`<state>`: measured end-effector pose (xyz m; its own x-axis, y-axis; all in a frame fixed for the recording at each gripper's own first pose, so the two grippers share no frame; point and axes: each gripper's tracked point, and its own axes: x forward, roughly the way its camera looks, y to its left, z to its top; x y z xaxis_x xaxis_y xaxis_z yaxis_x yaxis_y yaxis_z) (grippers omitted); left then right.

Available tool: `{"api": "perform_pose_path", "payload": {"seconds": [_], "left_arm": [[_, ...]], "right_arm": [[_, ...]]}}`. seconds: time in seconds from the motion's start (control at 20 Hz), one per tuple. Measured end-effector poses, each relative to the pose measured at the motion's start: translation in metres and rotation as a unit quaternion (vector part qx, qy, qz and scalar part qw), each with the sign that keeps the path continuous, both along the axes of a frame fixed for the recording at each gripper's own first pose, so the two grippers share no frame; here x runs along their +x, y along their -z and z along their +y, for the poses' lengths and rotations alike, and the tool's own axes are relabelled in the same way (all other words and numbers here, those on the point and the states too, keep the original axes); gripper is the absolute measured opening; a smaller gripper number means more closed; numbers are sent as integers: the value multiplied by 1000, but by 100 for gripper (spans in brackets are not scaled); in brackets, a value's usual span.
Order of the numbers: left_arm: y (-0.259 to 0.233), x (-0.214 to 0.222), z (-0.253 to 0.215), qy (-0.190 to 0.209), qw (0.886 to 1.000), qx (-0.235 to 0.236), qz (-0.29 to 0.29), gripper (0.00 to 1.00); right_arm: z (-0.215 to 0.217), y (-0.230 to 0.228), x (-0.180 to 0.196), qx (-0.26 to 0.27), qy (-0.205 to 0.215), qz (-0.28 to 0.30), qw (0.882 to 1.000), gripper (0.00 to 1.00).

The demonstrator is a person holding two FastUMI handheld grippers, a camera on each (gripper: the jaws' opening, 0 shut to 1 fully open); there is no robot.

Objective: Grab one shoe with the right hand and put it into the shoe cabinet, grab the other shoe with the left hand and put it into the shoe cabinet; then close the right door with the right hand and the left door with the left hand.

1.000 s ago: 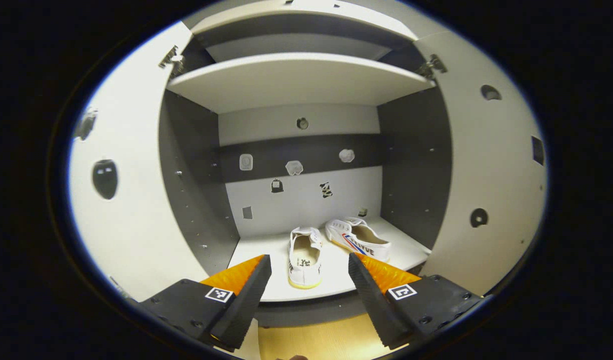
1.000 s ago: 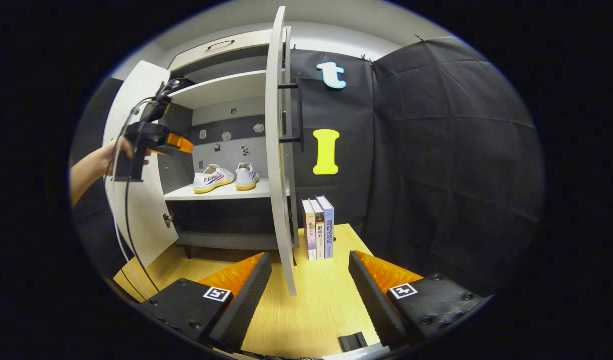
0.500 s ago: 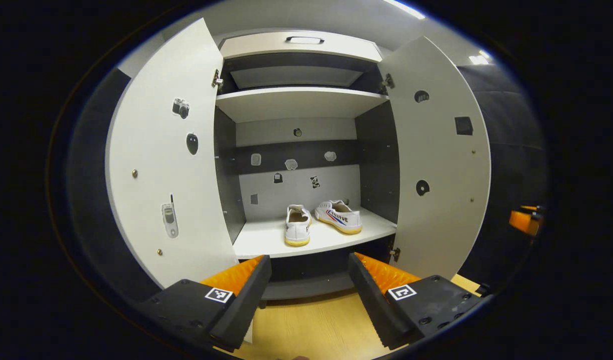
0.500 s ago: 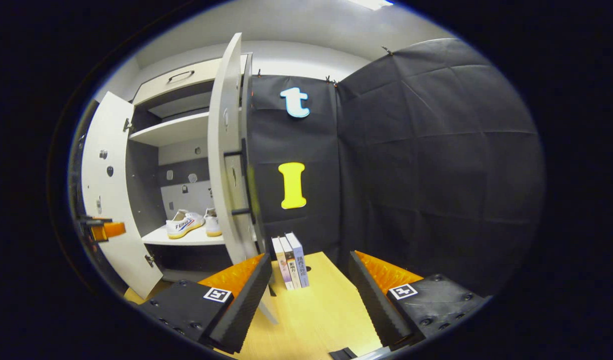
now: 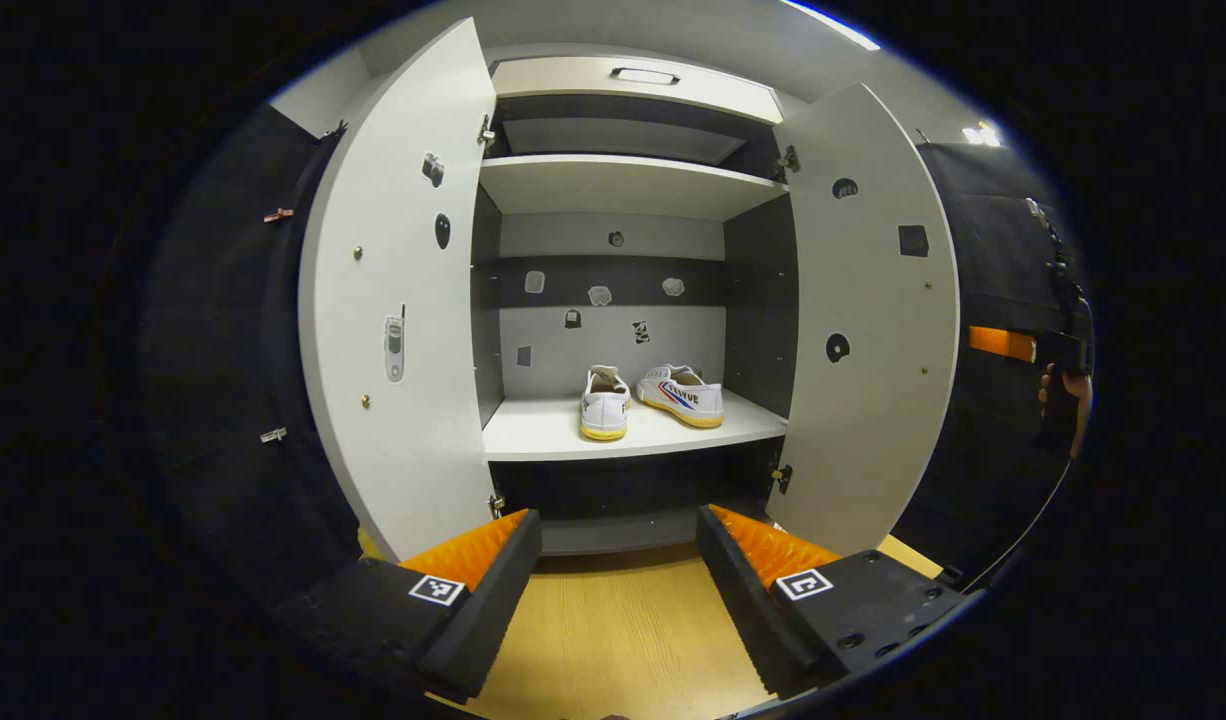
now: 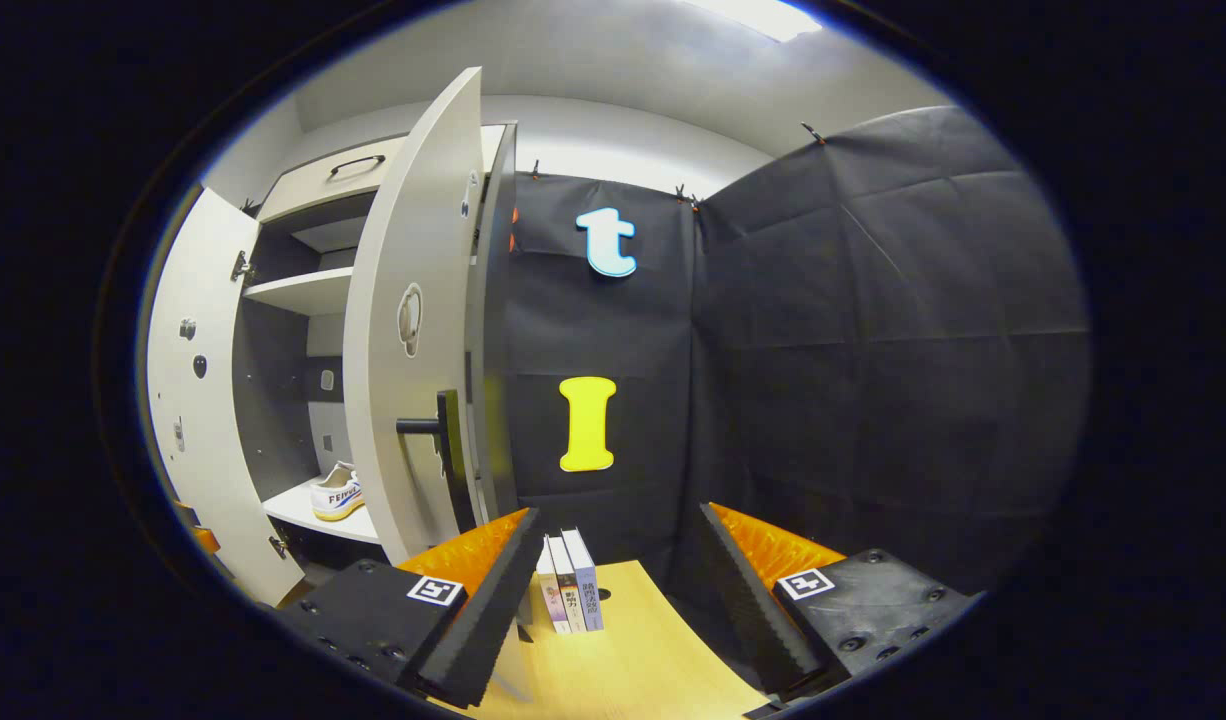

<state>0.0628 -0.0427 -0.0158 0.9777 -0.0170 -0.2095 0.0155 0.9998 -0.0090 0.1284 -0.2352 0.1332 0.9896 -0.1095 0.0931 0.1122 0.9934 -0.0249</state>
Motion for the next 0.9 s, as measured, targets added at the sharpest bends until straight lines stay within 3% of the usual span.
{"api": "perform_pose_path", "payload": {"seconds": [0.4, 0.5, 0.65, 0.9], "left_arm": [[24, -14, 31, -51, 998, -28, 20, 97], [28, -12, 38, -58, 998, -30, 25, 96], [31, -14, 45, -67, 997, -19, 23, 95], [30, -14, 51, -72, 997, -18, 18, 95]], "right_arm": [[15, -23, 43, -20, -47, 3, 999, 96], [19, -17, 40, -4, -60, 17, 998, 92], [19, -14, 43, 37, -60, 31, 997, 96], [40, -12, 39, 26, -63, 36, 997, 96]]}}
